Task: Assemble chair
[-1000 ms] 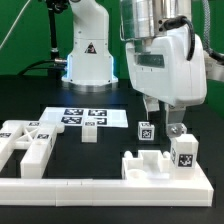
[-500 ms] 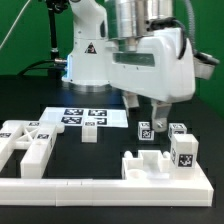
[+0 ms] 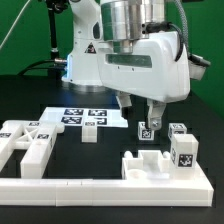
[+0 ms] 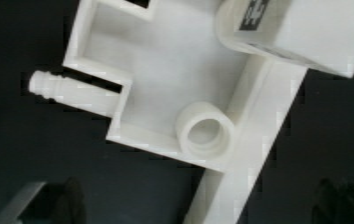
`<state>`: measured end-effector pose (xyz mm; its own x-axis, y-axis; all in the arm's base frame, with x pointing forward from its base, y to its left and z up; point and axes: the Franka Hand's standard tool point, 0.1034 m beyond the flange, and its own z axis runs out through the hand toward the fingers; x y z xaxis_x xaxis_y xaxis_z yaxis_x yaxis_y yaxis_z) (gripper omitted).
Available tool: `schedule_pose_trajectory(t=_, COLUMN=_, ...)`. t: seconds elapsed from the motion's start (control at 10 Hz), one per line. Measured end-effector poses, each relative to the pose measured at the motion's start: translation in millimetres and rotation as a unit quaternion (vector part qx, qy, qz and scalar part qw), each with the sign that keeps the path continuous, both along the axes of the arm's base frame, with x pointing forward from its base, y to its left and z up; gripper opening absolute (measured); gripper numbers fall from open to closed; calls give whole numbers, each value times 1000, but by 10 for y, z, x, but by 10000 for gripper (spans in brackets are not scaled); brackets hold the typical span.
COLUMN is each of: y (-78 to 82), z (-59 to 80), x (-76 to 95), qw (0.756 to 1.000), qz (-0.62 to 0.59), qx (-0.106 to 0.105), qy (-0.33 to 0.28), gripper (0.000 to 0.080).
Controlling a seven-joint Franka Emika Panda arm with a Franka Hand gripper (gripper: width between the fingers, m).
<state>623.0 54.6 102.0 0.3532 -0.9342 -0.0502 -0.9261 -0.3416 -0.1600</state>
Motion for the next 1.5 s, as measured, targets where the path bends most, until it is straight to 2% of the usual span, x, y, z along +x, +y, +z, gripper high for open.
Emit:
schedule_pose_trajectory(t=0.2, y=-4, z=-12, x=-11, qw=1000, qz=1, qx=0, qy=1, gripper=649)
schedule_pose_trajectory(t=0.4, y=-74, z=-149, x=-216, qw=998, qz=56, qx=-13, qy=12, gripper=649)
schedule_pose_trajectory(t=0.5, y=-177, z=-175, x=-325, qw=991, qz=127, qx=-29, qy=17, gripper=649)
schedule_pose_trajectory(t=0.7, y=-295, z=-170, x=-384, qw=970, qz=236, qx=-50, qy=9, gripper=649)
schedule_pose_trajectory(t=0.9, y=-308, z=-179, x=-372, qw=945, qz=322, qx=-65, qy=-9, gripper=649)
schedule_pose_trajectory(t=1.2, y=-319, z=-189, x=-376, qw=916, qz=394, qx=-74, qy=-13, gripper=649)
schedule_pose_trajectory(t=1.3, y=-336, z=-204, x=-385, qw=894, qz=440, qx=-82, qy=-17, gripper=649)
schedule_pose_trajectory(t=1.5, y=-452, z=-314, x=-557, qw=857, qz=509, qx=-88, qy=-2, gripper=649)
